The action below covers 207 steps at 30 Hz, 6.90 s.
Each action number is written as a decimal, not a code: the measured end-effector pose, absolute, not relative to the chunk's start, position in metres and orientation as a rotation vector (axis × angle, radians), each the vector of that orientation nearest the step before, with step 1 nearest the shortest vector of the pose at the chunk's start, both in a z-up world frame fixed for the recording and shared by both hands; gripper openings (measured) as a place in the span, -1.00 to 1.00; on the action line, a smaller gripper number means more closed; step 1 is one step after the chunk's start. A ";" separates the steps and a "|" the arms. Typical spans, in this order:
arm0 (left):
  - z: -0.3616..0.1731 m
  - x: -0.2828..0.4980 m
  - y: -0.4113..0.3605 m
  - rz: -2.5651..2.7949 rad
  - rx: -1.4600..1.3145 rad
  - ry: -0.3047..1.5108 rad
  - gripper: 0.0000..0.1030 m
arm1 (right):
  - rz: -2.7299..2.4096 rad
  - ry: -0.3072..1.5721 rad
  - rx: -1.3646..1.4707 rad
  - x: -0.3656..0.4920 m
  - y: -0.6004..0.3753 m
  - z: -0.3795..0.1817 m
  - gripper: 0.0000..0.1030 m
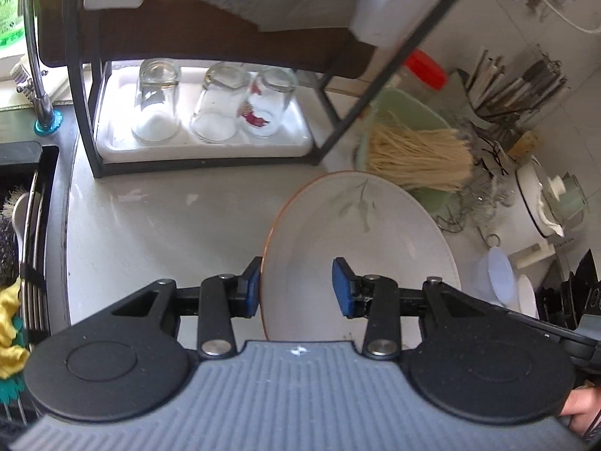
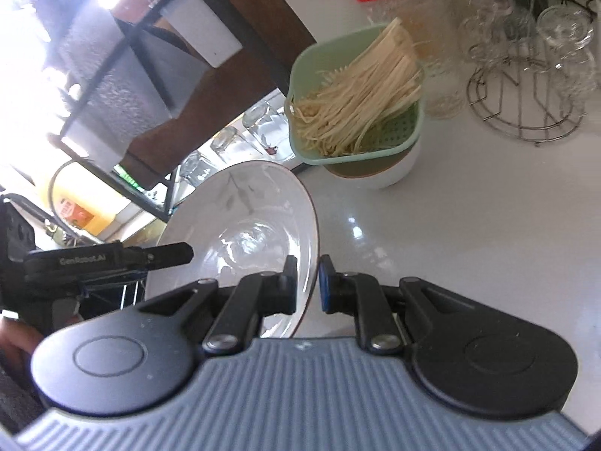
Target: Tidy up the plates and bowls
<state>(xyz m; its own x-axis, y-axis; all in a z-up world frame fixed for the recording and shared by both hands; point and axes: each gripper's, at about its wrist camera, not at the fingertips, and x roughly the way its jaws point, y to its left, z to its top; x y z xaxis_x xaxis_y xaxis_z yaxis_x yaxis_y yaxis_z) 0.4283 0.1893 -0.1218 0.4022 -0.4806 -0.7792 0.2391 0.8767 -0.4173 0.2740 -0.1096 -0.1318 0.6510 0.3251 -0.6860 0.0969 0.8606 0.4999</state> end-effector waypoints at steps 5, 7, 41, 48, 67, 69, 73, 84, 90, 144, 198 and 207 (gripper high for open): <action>-0.104 0.396 0.180 -0.450 -0.280 1.066 -0.15 | 0.166 0.856 0.524 0.249 -0.123 -0.117 -0.72; -0.098 0.383 0.174 -0.448 -0.283 1.071 -0.15 | 0.171 0.856 0.514 0.241 -0.128 -0.113 -0.72; -0.166 0.311 0.102 -0.266 -0.030 1.232 -0.14 | 0.168 1.026 0.418 0.182 -0.146 -0.182 -0.71; -0.172 0.312 0.091 -0.244 0.056 1.229 -0.14 | 0.168 0.990 0.395 0.183 -0.147 -0.181 -0.71; -0.172 0.313 0.070 -0.160 0.060 1.194 -0.14 | 0.141 0.908 0.368 0.173 -0.159 -0.166 -0.68; -0.172 0.315 0.072 -0.155 0.045 1.197 -0.14 | 0.145 0.900 0.359 0.173 -0.159 -0.163 -0.68; -0.172 0.314 0.078 -0.148 0.007 1.196 -0.14 | 0.131 0.861 0.312 0.167 -0.160 -0.154 -0.68; -0.172 0.296 0.096 -0.190 -0.133 1.176 0.27 | 0.132 0.819 0.308 0.147 -0.182 -0.148 0.31; -0.181 0.293 0.102 -0.208 -0.161 1.191 0.28 | 0.149 0.861 0.333 0.144 -0.176 -0.164 0.31; -0.195 0.360 0.181 -0.253 -0.220 1.283 0.06 | 0.089 0.981 0.347 0.228 -0.098 -0.196 -0.33; -0.099 0.268 -0.068 -0.378 -0.173 0.989 0.26 | -0.079 0.706 0.266 0.103 -0.311 -0.099 -0.33; -0.129 0.274 -0.097 -0.444 -0.147 1.001 0.35 | -0.137 0.735 0.354 0.103 -0.337 -0.133 -0.16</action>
